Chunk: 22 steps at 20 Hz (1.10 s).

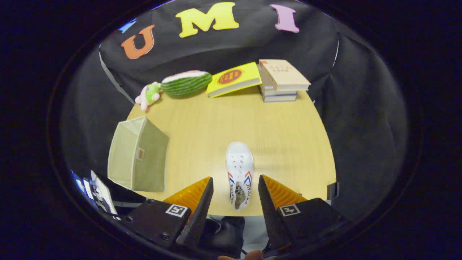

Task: Open the storage box then place both shoes into the box .Put the left shoe in first, then the right shoe, with the right side of both shoes facing outward in a uniform manner.

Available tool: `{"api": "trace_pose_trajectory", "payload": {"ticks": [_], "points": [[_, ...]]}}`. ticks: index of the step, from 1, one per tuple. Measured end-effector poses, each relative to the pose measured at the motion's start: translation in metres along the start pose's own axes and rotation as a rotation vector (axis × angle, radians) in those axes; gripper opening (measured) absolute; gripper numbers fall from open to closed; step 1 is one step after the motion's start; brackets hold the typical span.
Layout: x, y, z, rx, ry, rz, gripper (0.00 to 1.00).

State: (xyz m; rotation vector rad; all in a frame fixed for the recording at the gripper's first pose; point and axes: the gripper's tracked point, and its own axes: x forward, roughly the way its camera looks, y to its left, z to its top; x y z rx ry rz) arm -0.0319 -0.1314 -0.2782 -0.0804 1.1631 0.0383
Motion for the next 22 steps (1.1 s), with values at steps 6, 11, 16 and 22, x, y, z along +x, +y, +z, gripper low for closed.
{"api": "trace_pose_trajectory", "payload": {"ticks": [6,11,16,22], "points": [[0.082,-0.027,-0.031,0.012,0.177,0.096,0.77],[0.122,-0.033,-0.062,0.055,0.292,0.199,0.77],[0.147,-0.035,-0.069,0.076,0.353,0.246,0.77],[0.159,-0.031,-0.07,0.036,0.386,0.284,0.76]]}}
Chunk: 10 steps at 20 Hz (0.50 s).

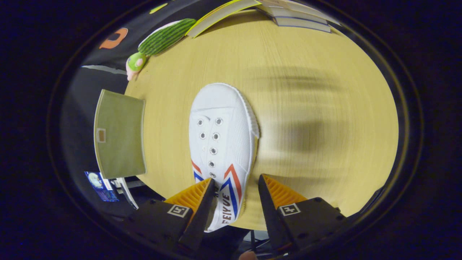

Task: Open the storage box then place both shoes into the box .Put the left shoe in first, then the right shoe, with the right side of both shoes facing outward in a uniform manner.

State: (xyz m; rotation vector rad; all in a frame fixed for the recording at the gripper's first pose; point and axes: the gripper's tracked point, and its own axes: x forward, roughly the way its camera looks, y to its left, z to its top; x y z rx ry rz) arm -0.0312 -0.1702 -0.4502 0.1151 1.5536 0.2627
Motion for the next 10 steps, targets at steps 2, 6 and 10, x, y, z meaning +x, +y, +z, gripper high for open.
{"api": "trace_pose_trajectory", "payload": {"ticks": [2,6,10], "points": [[0.0046,0.0045,0.0026,-0.032,0.001,0.01,0.75],[0.0049,0.0047,0.0017,-0.042,0.01,-0.01,0.5],[0.0019,0.0013,0.0028,0.044,-0.005,0.03,0.23]]}}
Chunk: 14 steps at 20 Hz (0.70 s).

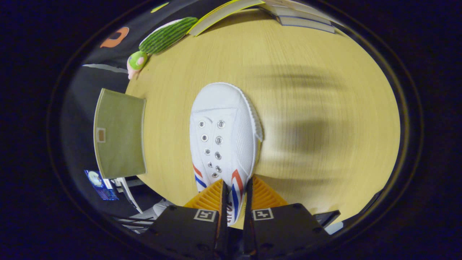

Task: Open the storage box then place both shoes into the box .Put the left shoe in first, then the right shoe, with the right side of both shoes facing outward in a uniform manner.

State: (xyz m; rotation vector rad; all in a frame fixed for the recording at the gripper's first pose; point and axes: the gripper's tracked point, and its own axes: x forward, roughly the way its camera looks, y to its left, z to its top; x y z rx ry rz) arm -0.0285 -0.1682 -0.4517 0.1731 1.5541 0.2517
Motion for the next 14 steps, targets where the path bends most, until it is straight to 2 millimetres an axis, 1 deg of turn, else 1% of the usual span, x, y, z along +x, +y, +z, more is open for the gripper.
{"api": "trace_pose_trajectory", "payload": {"ticks": [2,3,5,6,7,9,11,14], "points": [[-0.002,0.0,0.001,0.055,-0.015,0.047,0.09],[-0.005,0.003,-0.002,0.085,-0.013,0.067,0.08],[-0.011,0.015,-0.004,0.119,-0.014,0.121,0.08],[-0.014,0.016,-0.003,0.128,-0.015,0.143,0.08],[-0.021,0.02,-0.003,0.135,-0.016,0.16,0.08],[-0.041,0.045,-0.005,0.136,-0.025,0.183,0.08],[-0.061,0.069,0.002,0.119,-0.051,0.192,0.08],[-0.099,0.114,0.009,0.093,-0.099,0.201,0.07]]}}
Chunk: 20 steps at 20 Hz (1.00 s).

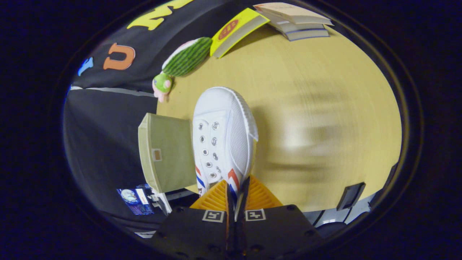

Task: Open the storage box then place both shoes into the box .Put the left shoe in first, then the right shoe, with the right side of both shoes facing outward in a uniform manner.

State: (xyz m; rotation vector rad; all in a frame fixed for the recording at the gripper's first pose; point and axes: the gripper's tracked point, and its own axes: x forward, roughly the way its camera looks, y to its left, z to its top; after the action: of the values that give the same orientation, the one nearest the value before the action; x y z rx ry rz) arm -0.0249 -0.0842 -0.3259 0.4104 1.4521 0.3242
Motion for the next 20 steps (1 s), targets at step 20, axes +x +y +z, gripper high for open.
{"api": "trace_pose_trajectory", "payload": {"ticks": [20], "points": [[0.086,0.284,-0.019,-0.078,-0.032,-0.135,0.08]]}}
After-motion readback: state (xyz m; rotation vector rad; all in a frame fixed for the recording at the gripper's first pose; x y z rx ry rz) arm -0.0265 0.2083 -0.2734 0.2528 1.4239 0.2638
